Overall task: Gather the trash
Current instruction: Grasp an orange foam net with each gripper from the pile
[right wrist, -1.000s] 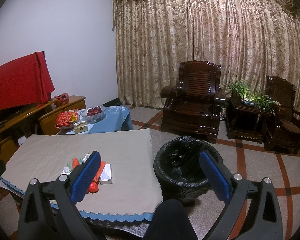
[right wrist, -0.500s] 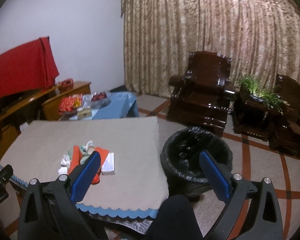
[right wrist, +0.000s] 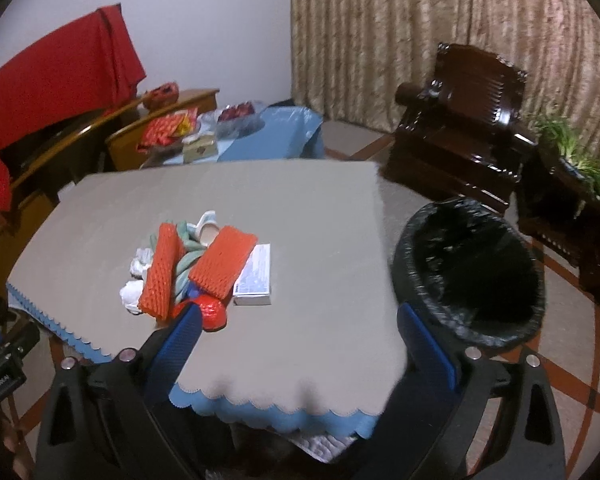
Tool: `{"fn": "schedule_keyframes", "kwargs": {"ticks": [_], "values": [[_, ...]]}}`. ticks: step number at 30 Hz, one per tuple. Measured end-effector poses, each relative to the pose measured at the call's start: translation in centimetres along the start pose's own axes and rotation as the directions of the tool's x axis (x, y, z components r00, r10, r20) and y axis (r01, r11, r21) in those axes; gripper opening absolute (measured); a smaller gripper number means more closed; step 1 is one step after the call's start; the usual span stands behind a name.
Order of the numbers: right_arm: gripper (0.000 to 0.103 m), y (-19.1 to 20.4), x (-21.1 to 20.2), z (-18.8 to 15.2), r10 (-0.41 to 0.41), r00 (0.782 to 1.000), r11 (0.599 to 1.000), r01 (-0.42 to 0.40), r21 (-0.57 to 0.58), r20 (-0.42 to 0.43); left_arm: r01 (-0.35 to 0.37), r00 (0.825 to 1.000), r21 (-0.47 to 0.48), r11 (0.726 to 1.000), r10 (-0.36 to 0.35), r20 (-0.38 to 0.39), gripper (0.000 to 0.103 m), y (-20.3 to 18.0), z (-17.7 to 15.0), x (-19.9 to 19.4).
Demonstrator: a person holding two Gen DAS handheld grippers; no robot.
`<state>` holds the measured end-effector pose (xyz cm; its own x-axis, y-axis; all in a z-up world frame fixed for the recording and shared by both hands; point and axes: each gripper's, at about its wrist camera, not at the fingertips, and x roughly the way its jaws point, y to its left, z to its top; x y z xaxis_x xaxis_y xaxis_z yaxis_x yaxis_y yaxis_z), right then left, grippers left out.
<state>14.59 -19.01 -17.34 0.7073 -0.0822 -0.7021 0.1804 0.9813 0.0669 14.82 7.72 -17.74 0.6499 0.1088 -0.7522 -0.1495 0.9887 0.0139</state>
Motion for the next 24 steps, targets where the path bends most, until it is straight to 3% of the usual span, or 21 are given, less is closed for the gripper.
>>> {"fn": "schedule_keyframes", "kwargs": {"ticks": [11,24], "values": [[0.074,1.8,8.6,0.6,0.058,0.993,0.998,-0.061,-0.025,-0.107,0.044,0.998,0.052,0.998,-0.042,-0.049,0.097,-3.0,0.6,6.7],[0.065,2.6,16.2,0.8,0.089,0.98,0.996,-0.093,-0.016,-0.18,0.101,0.984,0.077,0.992,-0.088,-0.154,0.097,-5.6,1.0,15.0]]}}
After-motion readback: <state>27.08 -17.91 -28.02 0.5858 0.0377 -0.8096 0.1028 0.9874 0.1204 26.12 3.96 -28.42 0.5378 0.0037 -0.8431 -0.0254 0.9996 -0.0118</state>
